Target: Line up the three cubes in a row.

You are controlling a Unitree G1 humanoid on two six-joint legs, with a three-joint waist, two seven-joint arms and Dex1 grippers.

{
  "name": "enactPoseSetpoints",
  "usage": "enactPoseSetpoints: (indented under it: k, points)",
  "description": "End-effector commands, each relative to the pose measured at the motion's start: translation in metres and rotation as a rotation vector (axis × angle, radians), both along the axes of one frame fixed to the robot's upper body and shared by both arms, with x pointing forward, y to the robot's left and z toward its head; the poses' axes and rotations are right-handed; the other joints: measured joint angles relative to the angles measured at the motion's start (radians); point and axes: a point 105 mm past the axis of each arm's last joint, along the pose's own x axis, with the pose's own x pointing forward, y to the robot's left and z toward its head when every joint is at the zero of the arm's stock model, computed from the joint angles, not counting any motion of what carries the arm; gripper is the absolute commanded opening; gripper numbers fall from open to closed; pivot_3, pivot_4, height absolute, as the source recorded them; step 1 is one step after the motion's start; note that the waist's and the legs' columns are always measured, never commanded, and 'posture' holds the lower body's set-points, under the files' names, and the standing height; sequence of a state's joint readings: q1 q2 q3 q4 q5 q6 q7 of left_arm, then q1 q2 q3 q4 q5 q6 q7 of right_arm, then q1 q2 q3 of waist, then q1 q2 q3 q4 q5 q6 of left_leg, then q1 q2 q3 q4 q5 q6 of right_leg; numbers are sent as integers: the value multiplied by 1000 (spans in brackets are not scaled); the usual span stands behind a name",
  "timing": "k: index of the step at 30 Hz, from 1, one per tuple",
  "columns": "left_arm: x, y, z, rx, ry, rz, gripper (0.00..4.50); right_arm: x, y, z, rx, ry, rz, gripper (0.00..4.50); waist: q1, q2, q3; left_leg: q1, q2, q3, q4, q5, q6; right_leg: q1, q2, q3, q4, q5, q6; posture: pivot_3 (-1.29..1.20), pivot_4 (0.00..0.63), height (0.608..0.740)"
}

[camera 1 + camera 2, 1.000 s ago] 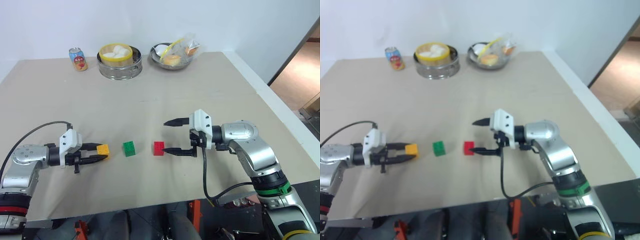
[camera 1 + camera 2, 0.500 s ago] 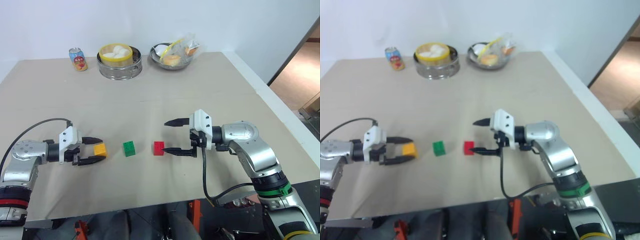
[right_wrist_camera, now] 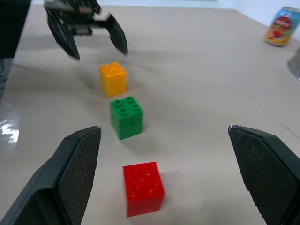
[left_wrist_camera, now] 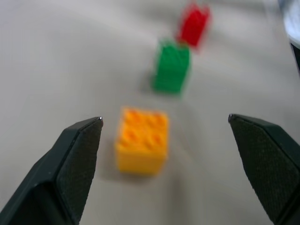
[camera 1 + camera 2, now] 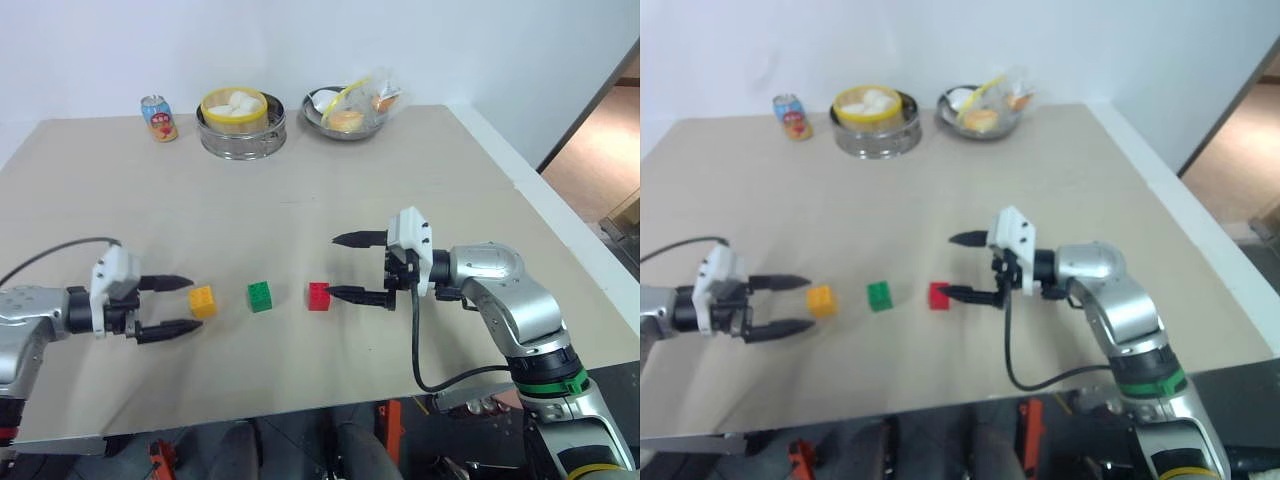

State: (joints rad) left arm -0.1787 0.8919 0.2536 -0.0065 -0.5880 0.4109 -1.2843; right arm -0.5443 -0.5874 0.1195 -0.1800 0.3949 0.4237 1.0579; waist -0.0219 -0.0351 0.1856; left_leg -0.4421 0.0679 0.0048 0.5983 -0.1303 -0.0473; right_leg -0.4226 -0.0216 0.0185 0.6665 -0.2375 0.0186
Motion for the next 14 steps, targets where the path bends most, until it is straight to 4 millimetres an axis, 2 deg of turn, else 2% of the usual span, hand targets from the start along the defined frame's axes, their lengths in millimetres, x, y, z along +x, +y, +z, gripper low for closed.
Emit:
enactPoseSetpoints:
  k: [1, 4, 6, 9, 14]
  points:
    - [12, 6, 28, -2, -117, 104, 4436, 1, -4, 19, 1, -72, -19, 4500, 0, 0, 0, 0, 0, 0, 0, 0, 0, 0, 0, 0, 0, 0, 0, 0, 150, 740]
    - [32, 8, 27, 61, -252, 203, 4436, 6, -4, 17, -2, -68, -37, 4500, 0, 0, 0, 0, 0, 0, 1, 0, 0, 0, 0, 0, 0, 0, 0, 0, 150, 740]
    - [45, 2, 24, 52, -307, 235, 4436, 15, -3, 16, 16, -63, -66, 4500, 0, 0, 0, 0, 0, 0, 1, 0, 0, 0, 0, 0, 0, 1, 0, 0, 150, 740]
    - [63, -5, 14, 75, -346, 305, 4436, 27, -4, 18, 55, -67, -120, 4500, 0, 0, 0, 0, 0, 0, 1, 0, 0, 1, 1, 0, 0, 1, 1, 0, 150, 740]
    - [80, -17, 5, 73, -378, 309, 4436, 46, -8, 24, 108, -68, -208, 4500, 0, 0, 0, -1, 0, 0, 1, 0, 0, 0, 3, 2, 0, 5, 7, 0, 150, 740]
